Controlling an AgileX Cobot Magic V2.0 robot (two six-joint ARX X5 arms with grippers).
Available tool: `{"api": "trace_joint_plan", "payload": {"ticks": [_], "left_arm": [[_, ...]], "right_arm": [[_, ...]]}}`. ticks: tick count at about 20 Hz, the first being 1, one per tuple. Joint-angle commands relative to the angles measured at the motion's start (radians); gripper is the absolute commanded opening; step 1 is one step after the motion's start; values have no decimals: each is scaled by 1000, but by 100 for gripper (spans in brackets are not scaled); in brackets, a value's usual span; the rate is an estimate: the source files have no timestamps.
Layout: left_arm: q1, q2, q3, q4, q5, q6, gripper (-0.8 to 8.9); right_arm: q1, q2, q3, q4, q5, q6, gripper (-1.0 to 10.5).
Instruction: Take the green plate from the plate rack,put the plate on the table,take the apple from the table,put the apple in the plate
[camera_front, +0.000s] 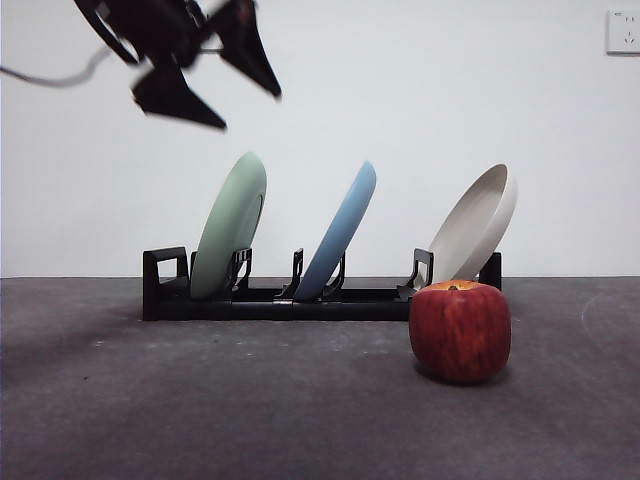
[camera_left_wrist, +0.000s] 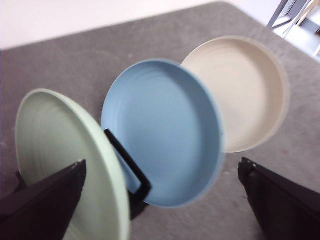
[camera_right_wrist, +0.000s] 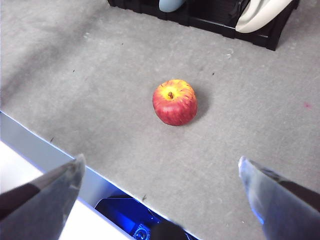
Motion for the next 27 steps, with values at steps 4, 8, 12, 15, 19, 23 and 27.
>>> {"api": "trace_joint_plan", "payload": {"ticks": [4, 8, 12, 15, 19, 23, 27], "left_arm": [[-7, 174, 43, 65, -45, 14, 553], [-14, 205, 43, 61, -43, 14, 364], [-14, 205, 43, 54, -32, 11, 84], [-14, 205, 43, 37, -30, 11, 52], [-5, 199, 44, 30, 42, -1, -9], [2, 161, 47, 30, 47, -24, -9], [5, 136, 129, -57, 46, -24, -9]], "right_arm": [[2, 18, 2, 2, 0, 4, 660], [2, 37, 2, 2, -2, 4, 658], [2, 49, 2, 2, -2, 4, 658], [2, 49, 2, 2, -2, 3, 658], [2, 49, 2, 2, -2, 3, 658], [2, 49, 2, 3, -3, 3, 658], [2, 49, 2, 3, -3, 3, 658]]}}
